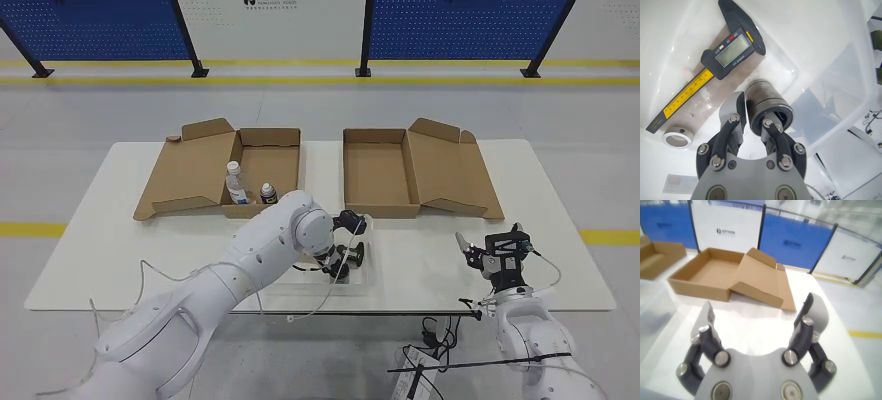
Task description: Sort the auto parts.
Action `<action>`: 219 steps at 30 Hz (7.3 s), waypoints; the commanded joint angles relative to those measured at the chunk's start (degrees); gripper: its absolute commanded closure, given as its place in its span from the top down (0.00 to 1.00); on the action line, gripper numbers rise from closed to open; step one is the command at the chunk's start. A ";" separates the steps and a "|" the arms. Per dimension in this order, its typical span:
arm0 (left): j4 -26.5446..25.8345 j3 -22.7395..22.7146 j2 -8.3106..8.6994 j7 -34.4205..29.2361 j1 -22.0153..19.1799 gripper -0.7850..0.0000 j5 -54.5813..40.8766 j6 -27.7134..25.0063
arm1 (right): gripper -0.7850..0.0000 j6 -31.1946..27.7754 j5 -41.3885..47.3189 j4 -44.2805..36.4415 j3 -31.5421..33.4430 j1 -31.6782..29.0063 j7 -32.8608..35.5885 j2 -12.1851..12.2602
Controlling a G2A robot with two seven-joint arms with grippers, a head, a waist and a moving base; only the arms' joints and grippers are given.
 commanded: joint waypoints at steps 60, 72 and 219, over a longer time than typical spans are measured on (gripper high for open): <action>-42.28 -7.73 17.89 -13.00 7.10 0.00 -41.67 -4.89 | 1.00 0.00 0.00 0.00 0.00 0.00 0.00 0.00; -41.14 -5.06 20.97 -9.46 3.85 0.00 -42.22 -8.42 | 1.00 0.00 0.00 0.00 0.00 0.00 0.00 0.00; 43.03 1.65 -9.92 15.08 -25.03 0.00 -3.69 27.94 | 1.00 0.00 0.00 0.00 0.00 0.00 0.00 0.00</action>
